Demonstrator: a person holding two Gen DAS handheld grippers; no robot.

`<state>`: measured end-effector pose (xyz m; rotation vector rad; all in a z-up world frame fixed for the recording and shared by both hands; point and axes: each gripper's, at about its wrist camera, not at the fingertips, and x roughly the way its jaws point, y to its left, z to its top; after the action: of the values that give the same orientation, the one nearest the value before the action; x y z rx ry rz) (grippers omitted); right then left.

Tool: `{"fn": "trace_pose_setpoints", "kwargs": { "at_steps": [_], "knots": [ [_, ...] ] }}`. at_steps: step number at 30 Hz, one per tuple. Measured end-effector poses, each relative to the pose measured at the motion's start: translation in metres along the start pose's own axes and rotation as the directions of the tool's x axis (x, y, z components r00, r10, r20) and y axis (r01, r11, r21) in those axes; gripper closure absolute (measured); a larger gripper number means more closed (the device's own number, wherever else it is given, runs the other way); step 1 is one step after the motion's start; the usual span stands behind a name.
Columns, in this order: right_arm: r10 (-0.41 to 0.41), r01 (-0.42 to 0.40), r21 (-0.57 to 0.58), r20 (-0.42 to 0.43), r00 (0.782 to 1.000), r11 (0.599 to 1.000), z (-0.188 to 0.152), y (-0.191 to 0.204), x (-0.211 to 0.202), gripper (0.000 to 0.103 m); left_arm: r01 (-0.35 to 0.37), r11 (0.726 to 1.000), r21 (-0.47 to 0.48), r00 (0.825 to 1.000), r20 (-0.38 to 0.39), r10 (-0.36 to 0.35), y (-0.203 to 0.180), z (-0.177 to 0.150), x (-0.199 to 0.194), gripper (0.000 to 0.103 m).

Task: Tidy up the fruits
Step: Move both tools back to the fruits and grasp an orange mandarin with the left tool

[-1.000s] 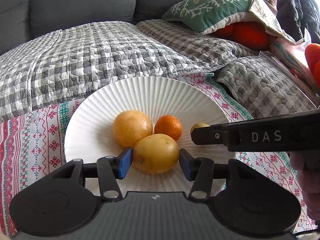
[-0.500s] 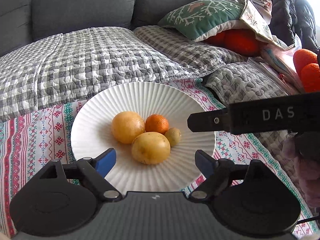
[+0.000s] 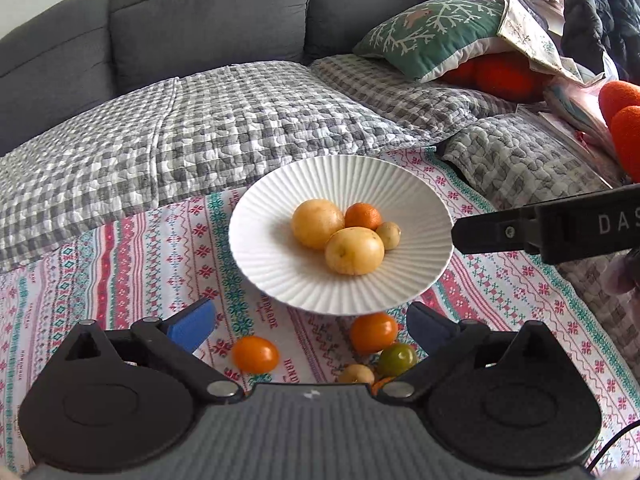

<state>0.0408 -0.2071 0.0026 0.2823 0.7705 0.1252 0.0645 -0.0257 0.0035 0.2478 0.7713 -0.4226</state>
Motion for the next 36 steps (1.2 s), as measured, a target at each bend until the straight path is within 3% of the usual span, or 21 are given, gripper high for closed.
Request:
{"fn": "trace_pose_setpoints", "kwargs": {
  "at_steps": [7,16,20,27,32,36],
  "knots": [
    [-0.033,0.032,-0.058,-0.020,0.999,0.998,-0.008,0.015,-0.008,0.006,-0.028,0.999,-0.025,0.999,-0.045,0.027,0.006,-0.012,-0.016,0.005],
    [-0.012,0.011,-0.090,-0.011,1.000,0.996,-0.034,0.022,-0.017,0.001,-0.035,0.994,-0.100,0.994,-0.110,0.023,0.013,-0.036,-0.025,0.005],
    [-0.042,0.032,-0.200,-0.048,0.998,0.979,-0.053,0.032,-0.010,0.001,-0.030,0.995,-0.097,0.989,-0.145,0.016,0.015,-0.046,-0.025,0.005],
    [-0.045,0.018,-0.264,-0.095,0.994,0.964,-0.070,0.039,-0.003,0.001,0.007,0.997,-0.080,0.983,-0.183,-0.021,0.019,-0.068,-0.026,0.005],
    [-0.047,0.005,-0.290,-0.138,0.989,0.957,-0.085,0.041,0.005,0.001,0.074,0.996,-0.060,0.981,-0.174,-0.083,0.019,-0.084,-0.031,0.005],
    [-0.055,-0.007,-0.356,-0.161,0.985,0.934,-0.099,0.047,0.009,0.001,0.137,0.989,-0.048,0.970,-0.197,-0.144,0.014,-0.102,-0.028,0.005]
  ]
}}
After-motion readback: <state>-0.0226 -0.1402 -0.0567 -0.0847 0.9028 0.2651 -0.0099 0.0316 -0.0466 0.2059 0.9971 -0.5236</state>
